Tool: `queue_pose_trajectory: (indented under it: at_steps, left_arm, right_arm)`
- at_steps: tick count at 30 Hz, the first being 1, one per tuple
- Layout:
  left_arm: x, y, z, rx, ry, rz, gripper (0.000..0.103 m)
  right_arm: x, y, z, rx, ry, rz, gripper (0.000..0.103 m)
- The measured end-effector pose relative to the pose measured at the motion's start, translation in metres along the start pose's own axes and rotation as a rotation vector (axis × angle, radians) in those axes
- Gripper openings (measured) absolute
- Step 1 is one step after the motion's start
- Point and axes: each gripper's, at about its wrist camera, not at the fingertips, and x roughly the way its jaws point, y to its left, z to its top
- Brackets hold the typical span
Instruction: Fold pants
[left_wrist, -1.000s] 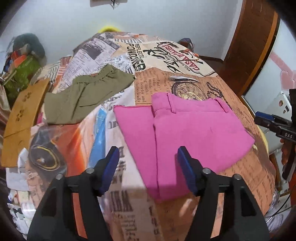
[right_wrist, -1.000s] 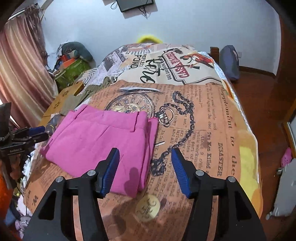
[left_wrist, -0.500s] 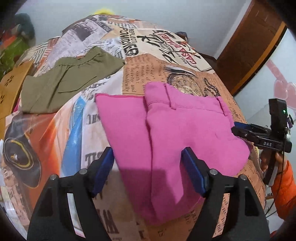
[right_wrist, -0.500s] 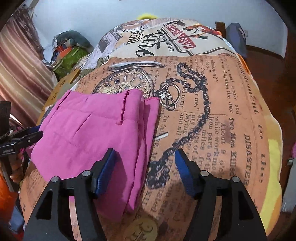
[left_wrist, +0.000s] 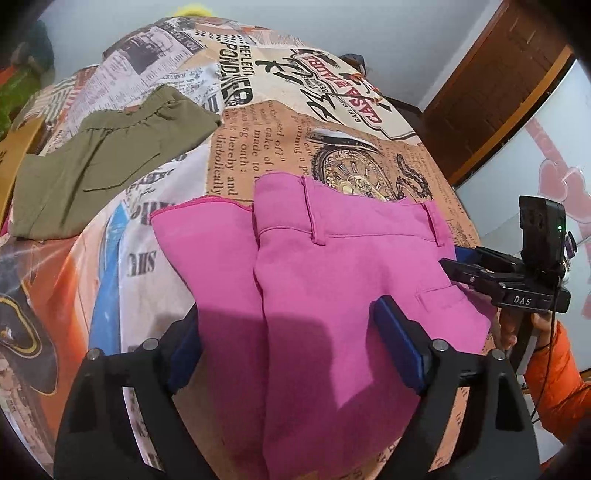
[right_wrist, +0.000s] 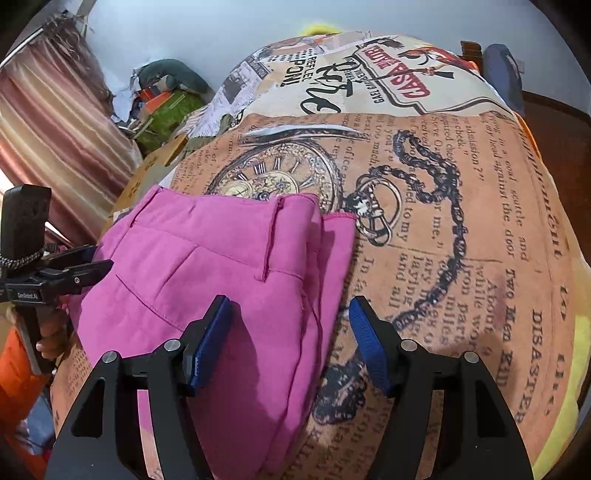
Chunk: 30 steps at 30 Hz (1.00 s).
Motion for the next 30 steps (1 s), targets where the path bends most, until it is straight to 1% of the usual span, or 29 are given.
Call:
queue_pose_trajectory:
  at_steps: [5,6,8,9,10,14,16,21,23,26,28,30]
  left_arm:
    - [0.004,-0.003,0.004,0.001,0.002,0.004,0.087]
    - [0.005,-0.004,0.004,0.003,0.0,0.011,0.087]
    - [0.005,-0.008,0.005,0.024,0.005,0.015,0.081]
    - [0.005,-0.009,0.005,0.029,0.007,0.008,0.074]
    - [0.004,-0.01,0.006,0.031,0.012,0.0,0.071]
    - [0.004,-0.008,0.007,0.007,0.033,-0.016,0.066]
    - [0.004,-0.006,0.008,-0.008,0.046,-0.029,0.062]
    - [0.0,-0.014,0.007,0.022,0.046,-0.024,0.05]
    - [-0.003,-0.015,0.008,0.027,0.036,-0.01,0.036]
    - [-0.008,-0.014,0.009,0.021,0.022,-0.022,0.025]
    - [-0.012,-0.015,0.011,0.025,0.01,-0.029,0.022]
    - [-0.017,-0.02,0.011,0.041,-0.008,-0.018,0.02]
  right_arm:
    - [0.001,0.0,0.003,0.006,-0.009,0.021,0.044]
    - [0.001,0.0,0.003,0.005,-0.013,0.019,0.043]
    - [0.0,0.001,0.003,-0.001,-0.019,0.014,0.035]
    - [-0.001,0.002,0.003,-0.004,-0.023,0.01,0.033]
    - [-0.002,0.002,0.003,-0.005,-0.027,0.006,0.029]
    - [-0.006,0.003,0.004,-0.007,-0.042,-0.001,0.02]
    - [-0.008,0.004,0.004,-0.01,-0.052,-0.006,0.017]
    - [-0.014,0.008,0.006,-0.016,-0.07,-0.017,0.014]
    - [-0.017,0.01,0.007,-0.022,-0.078,-0.022,0.013]
    - [-0.024,0.012,0.009,-0.027,-0.095,-0.022,0.012]
    - [-0.028,0.015,0.011,-0.036,-0.107,-0.023,0.012]
    - [-0.032,0.02,0.013,-0.052,-0.118,-0.03,0.012]
